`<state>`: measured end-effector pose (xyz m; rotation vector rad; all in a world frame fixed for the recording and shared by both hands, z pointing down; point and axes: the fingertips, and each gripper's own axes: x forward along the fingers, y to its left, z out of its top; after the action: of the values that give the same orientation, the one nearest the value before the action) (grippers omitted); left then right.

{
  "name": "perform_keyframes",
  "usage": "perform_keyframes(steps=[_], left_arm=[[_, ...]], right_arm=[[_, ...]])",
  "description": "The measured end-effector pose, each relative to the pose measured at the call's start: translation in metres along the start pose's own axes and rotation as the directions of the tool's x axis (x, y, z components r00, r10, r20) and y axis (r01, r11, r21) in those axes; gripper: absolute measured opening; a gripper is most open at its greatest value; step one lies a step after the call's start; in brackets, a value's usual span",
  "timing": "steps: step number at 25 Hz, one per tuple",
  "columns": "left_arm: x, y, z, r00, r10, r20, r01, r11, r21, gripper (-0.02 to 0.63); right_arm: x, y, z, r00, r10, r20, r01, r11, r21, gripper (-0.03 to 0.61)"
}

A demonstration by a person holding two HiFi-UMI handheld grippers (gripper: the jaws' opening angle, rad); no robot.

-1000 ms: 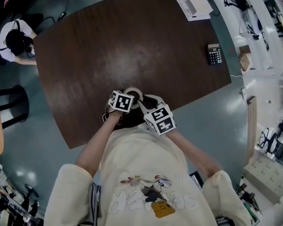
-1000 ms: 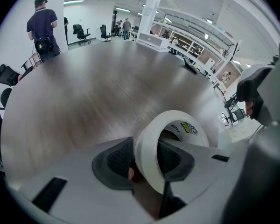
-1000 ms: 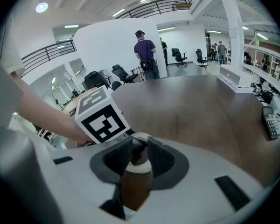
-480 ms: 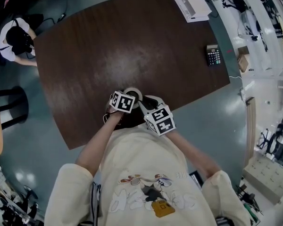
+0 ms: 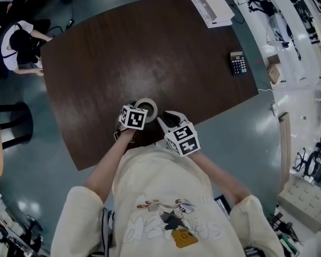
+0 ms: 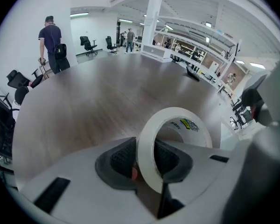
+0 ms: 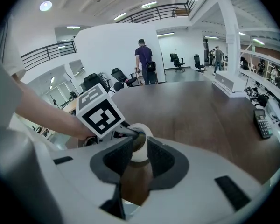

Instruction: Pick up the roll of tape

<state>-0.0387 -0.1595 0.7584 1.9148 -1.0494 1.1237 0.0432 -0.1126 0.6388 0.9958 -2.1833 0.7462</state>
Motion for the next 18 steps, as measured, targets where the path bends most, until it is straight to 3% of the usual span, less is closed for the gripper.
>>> perform_keyframes(steps=[9, 18], left_arm=[[-0.045, -0.015, 0.014, 0.991, -0.005, 0.137, 0.01, 1.0, -0.03, 0.095], [-0.129, -0.03, 0.033, 0.938, 0.038, 0.344, -0.021, 0.998, -0.054, 0.095]], right_arm=[[-0.028, -0.004, 0.007, 0.996, 0.009, 0.088, -0.013, 0.999, 0.041, 0.098], [-0.07, 0.0, 0.022, 0.982, 0.022, 0.19, -0.029, 0.999, 0.035, 0.097]])
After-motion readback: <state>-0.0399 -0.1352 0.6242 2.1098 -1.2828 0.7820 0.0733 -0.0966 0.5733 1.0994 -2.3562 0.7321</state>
